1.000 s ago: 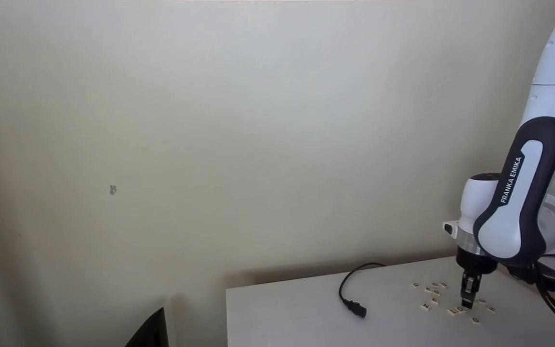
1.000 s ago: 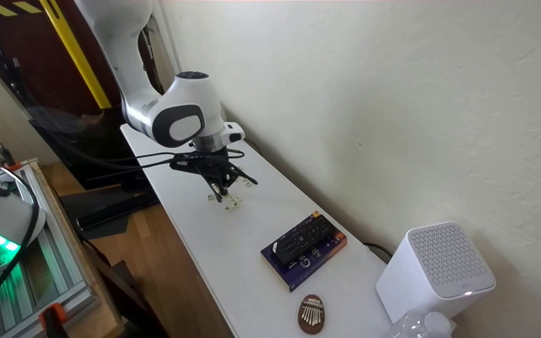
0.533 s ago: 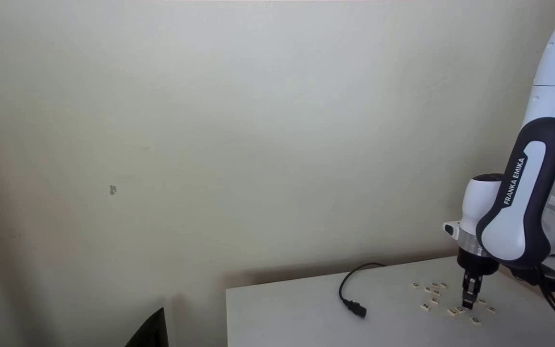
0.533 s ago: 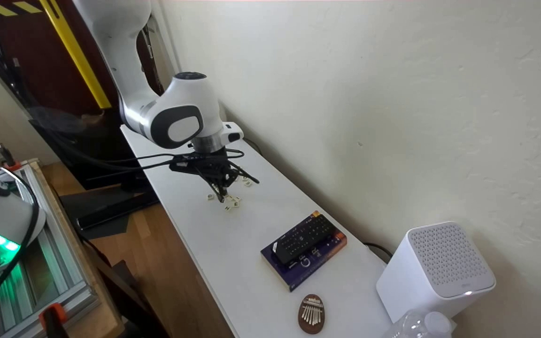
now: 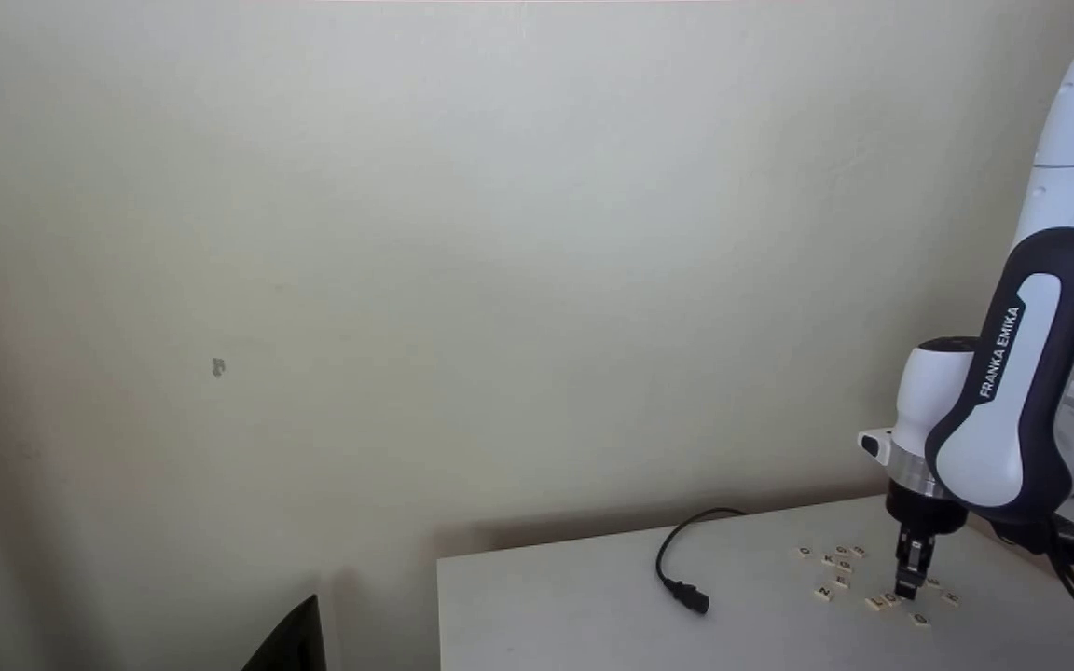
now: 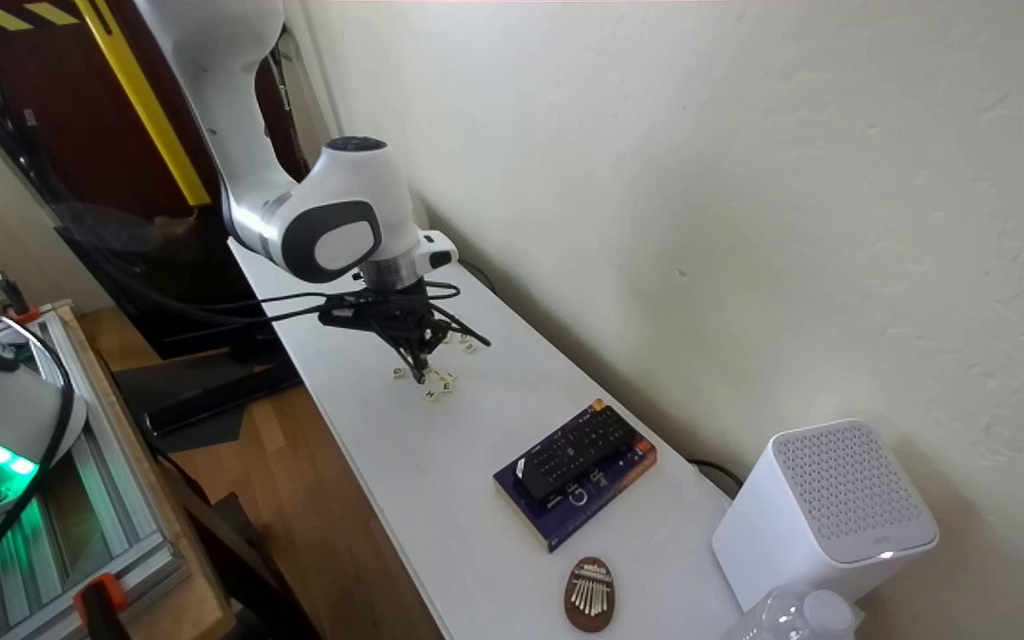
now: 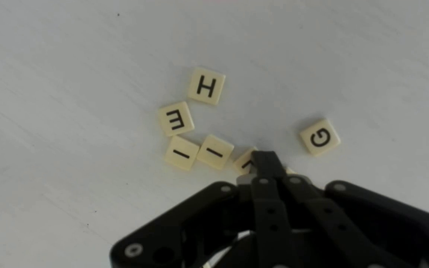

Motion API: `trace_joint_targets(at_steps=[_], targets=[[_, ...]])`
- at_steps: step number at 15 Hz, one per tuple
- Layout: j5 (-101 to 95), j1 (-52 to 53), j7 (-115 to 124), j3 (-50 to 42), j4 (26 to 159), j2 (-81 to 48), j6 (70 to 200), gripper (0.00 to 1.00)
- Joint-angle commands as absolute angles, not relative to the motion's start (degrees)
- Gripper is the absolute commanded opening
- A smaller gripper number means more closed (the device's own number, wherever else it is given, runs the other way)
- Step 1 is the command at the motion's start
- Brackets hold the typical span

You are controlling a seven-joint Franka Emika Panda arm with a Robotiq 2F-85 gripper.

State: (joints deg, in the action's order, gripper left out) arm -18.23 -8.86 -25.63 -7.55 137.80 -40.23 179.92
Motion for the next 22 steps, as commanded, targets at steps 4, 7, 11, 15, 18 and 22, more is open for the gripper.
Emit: trace_joint_targets(at_steps=[4, 7, 11, 15, 18, 22], targets=[[-20.19, -9.97, -26.45, -6.37, 138.88, -41.54, 181.02, 0.00], [-20.21, -10.32, -26.80, -5.99, 139.08, -41.37, 181.04, 0.00], [-20.23, -10.53, -27.02, -5.64, 139.30, -41.31, 181.09, 0.00], [-20.19, -10.63, -27.10, -5.46, 139.43, -41.32, 181.21, 0.00], [-20.03, -11.18, -27.07, -5.12, 139.71, -40.77, 181.48, 0.00], [-20.04, -13.64, -27.33, -3.48, 141.21, -38.79, 182.92, 0.00]])
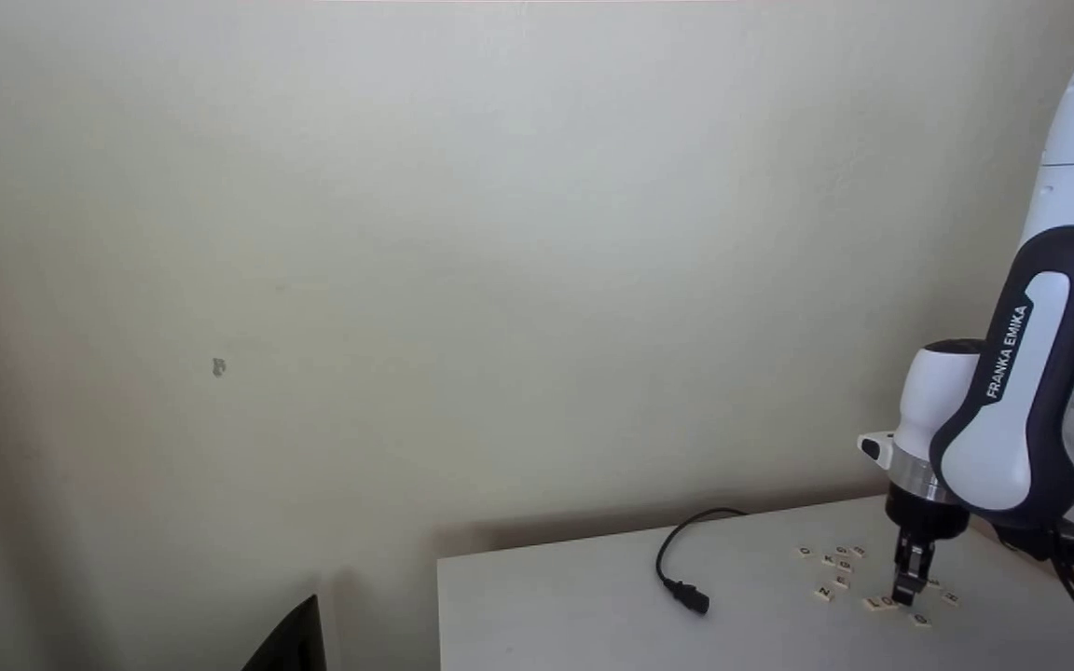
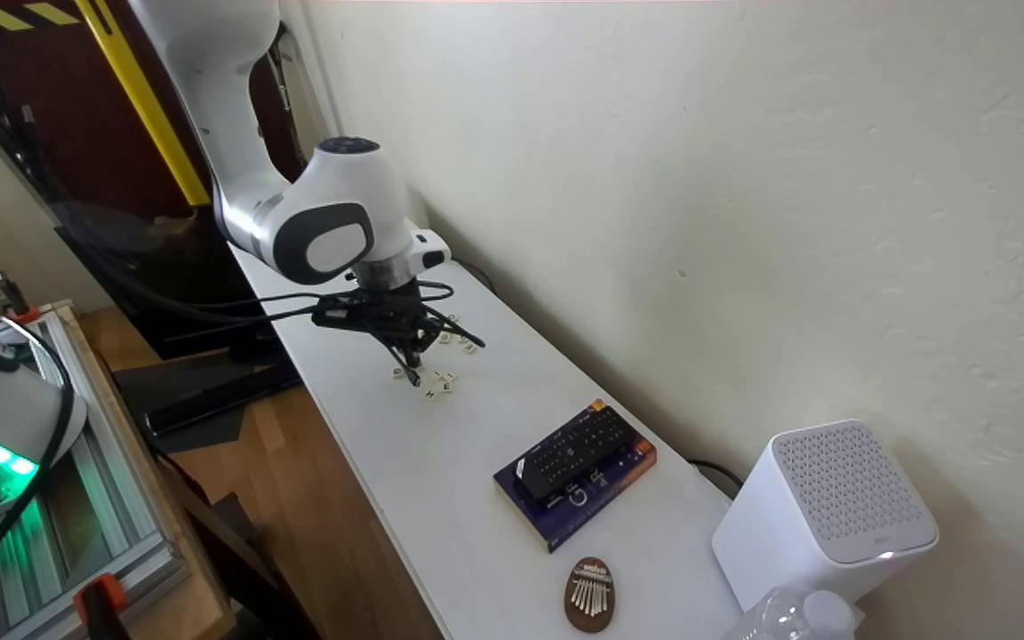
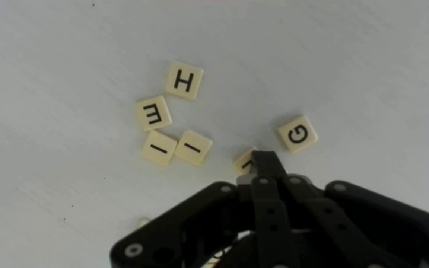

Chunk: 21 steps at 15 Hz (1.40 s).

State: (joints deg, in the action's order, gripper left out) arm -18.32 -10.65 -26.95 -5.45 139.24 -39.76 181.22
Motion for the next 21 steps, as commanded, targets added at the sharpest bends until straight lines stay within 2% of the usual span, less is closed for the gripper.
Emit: trace_joint_targets(at_steps=[1, 21], targets=[[-20.00, -13.91, -27.16, -3.40, 141.38, -38.71, 183.59, 0.00], [-16.60, -14.77, -18.00, -4.70, 146.36, -35.11, 189.36, 0.00]])
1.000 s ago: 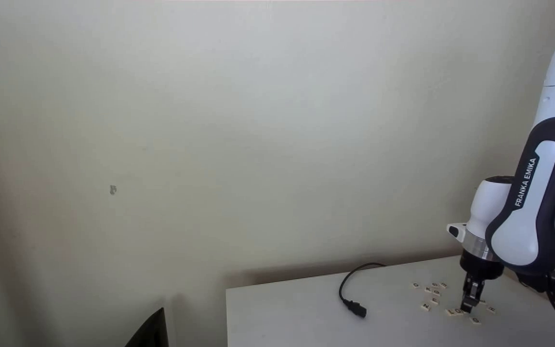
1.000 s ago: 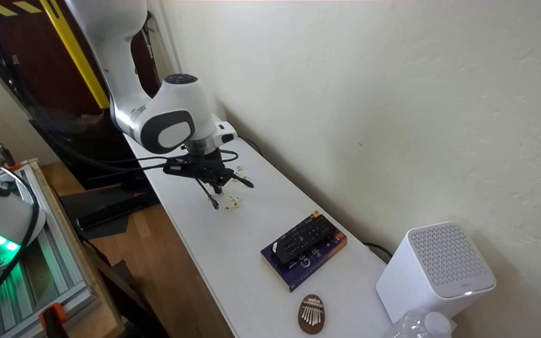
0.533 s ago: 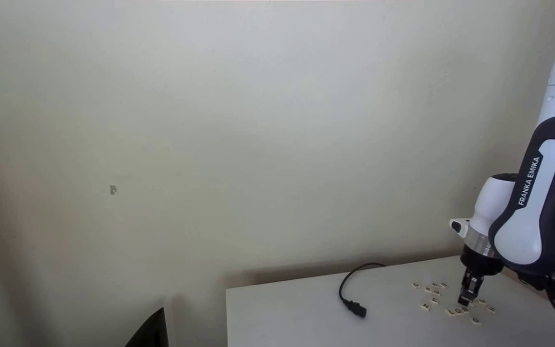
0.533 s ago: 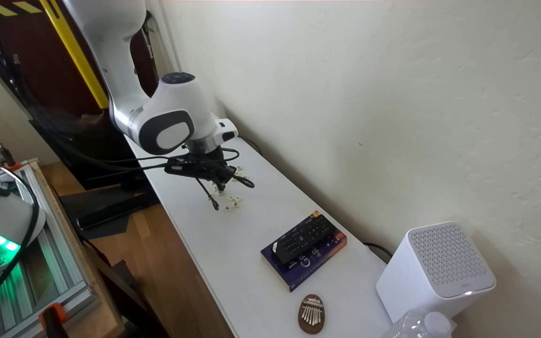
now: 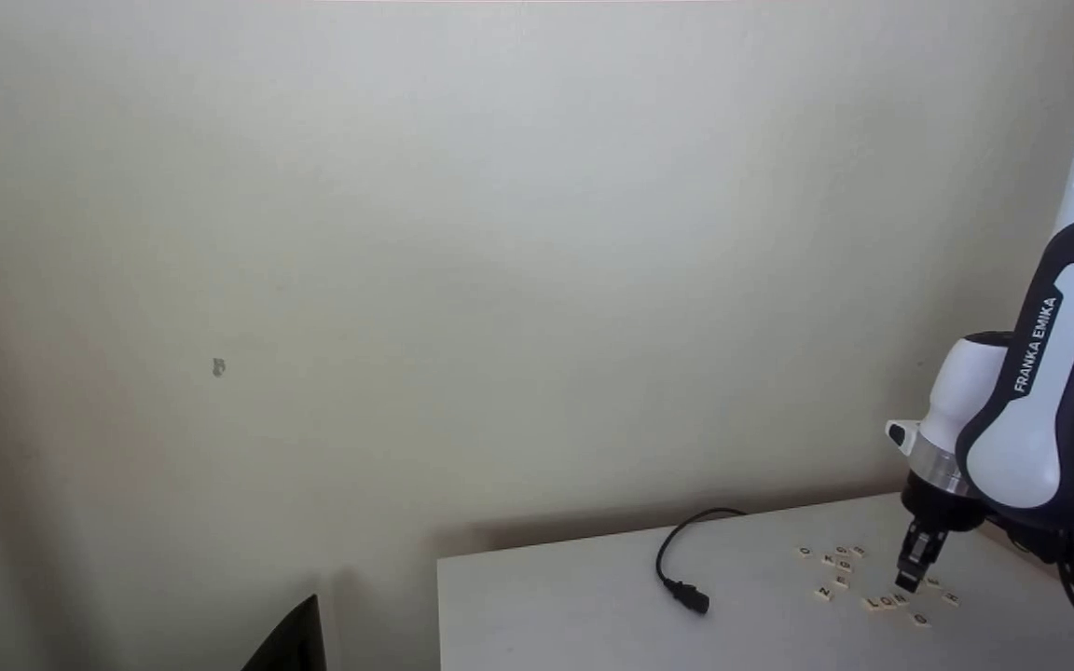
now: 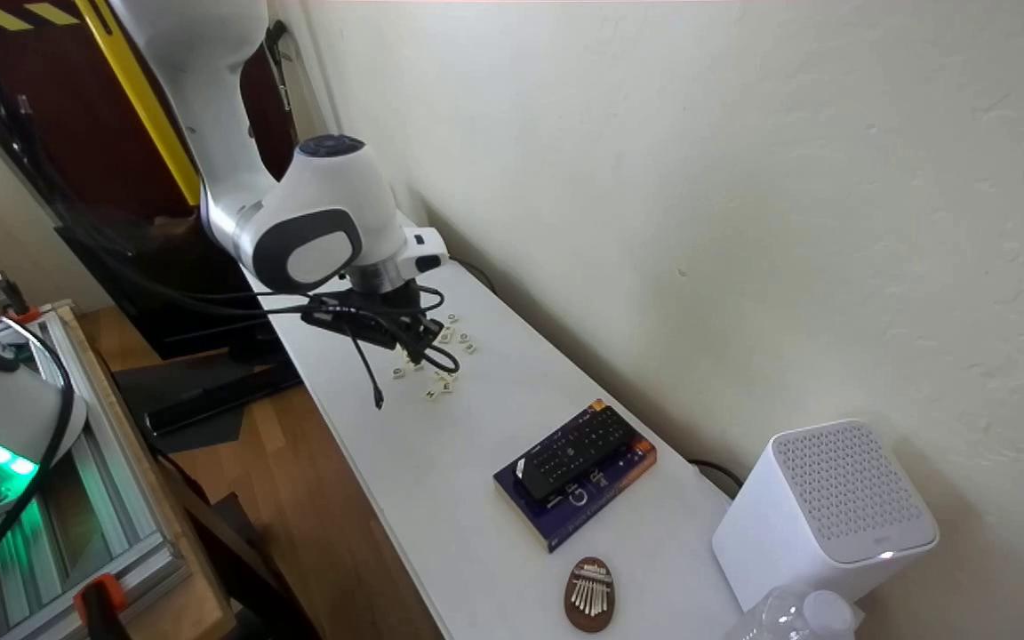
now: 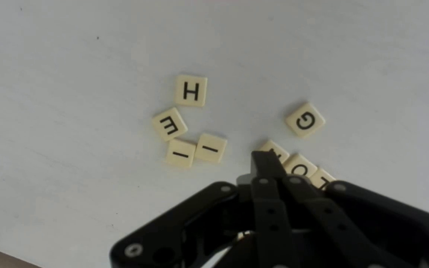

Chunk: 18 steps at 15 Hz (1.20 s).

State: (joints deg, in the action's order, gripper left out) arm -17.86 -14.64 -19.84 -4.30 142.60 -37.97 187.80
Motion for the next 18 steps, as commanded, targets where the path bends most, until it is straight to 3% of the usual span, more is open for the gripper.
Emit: trace_joint_targets(at_steps=[1, 6, 18], targets=[[-16.05, -14.22, -17.04, -5.40, 147.10, -34.60, 189.81, 0.00], [-12.03, -12.43, -12.13, -7.83, 151.48, -31.64, 191.52, 0.00], [-8.04, -13.93, -5.14, -2.51, 151.13, -33.62, 190.22, 0.00]])
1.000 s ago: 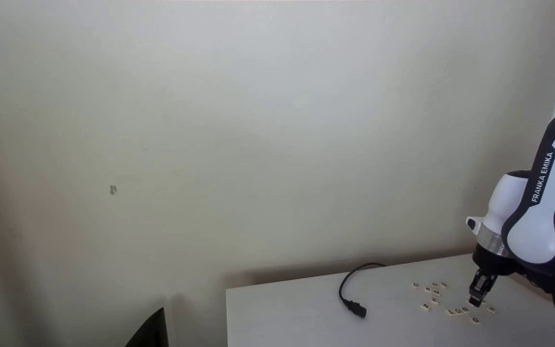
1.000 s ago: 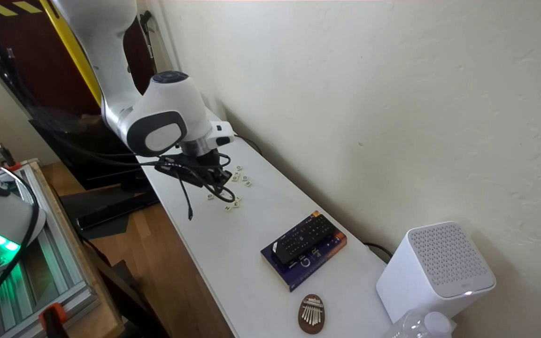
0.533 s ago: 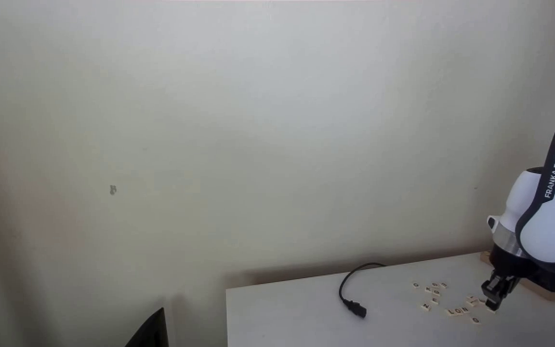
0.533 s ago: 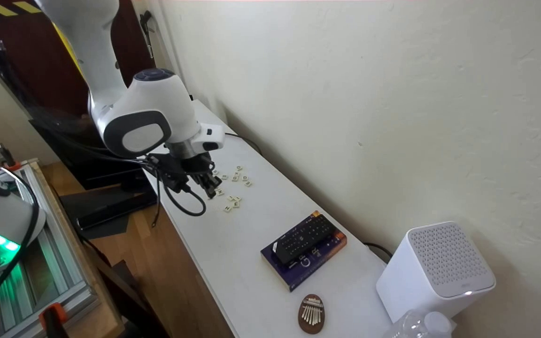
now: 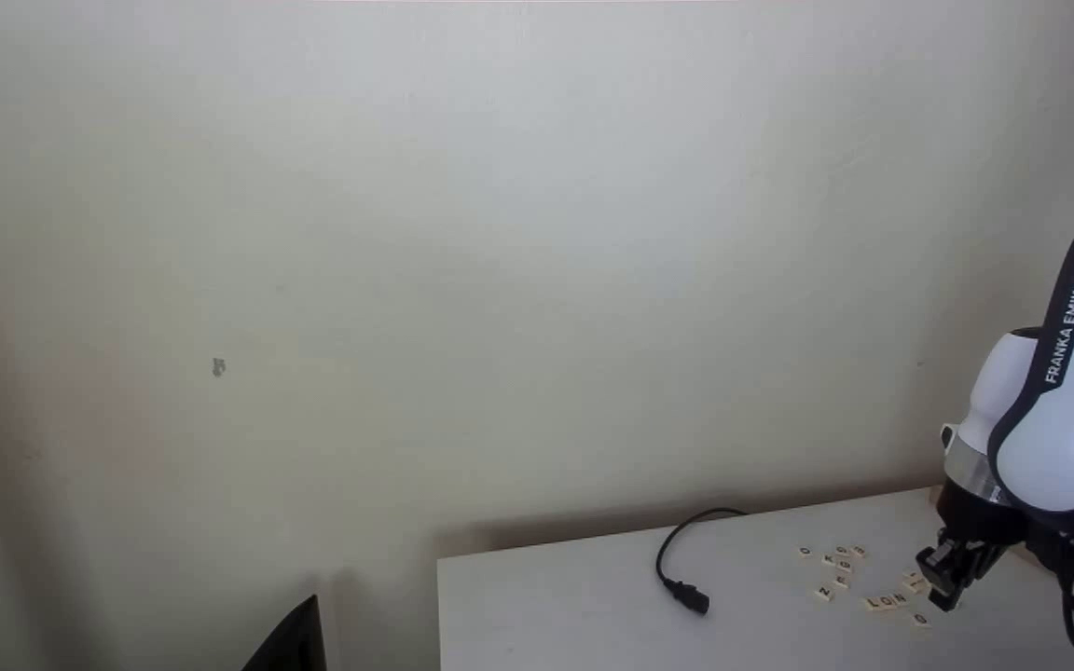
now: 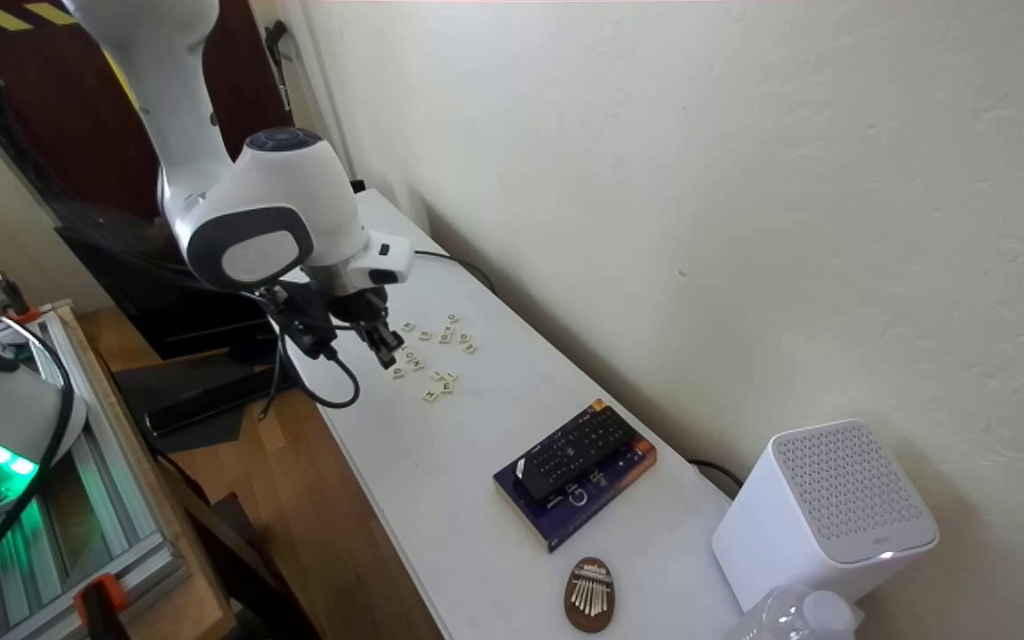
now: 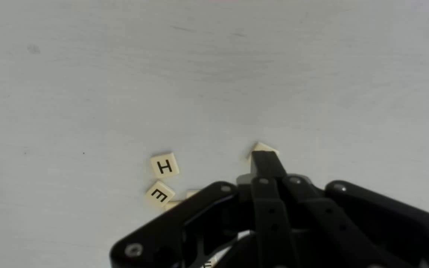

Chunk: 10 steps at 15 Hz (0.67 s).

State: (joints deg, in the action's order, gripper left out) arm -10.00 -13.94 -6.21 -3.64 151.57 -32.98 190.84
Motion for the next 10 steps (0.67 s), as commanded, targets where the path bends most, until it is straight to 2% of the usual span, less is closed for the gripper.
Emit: trace_joint_targets(at_steps=[1, 10], targets=[[-7.83, -13.63, -4.92, -2.63, 150.79, -33.95, 189.88, 0.00], [-5.67, -12.31, -3.76, -3.57, 147.26, -37.79, 188.92, 0.00]])
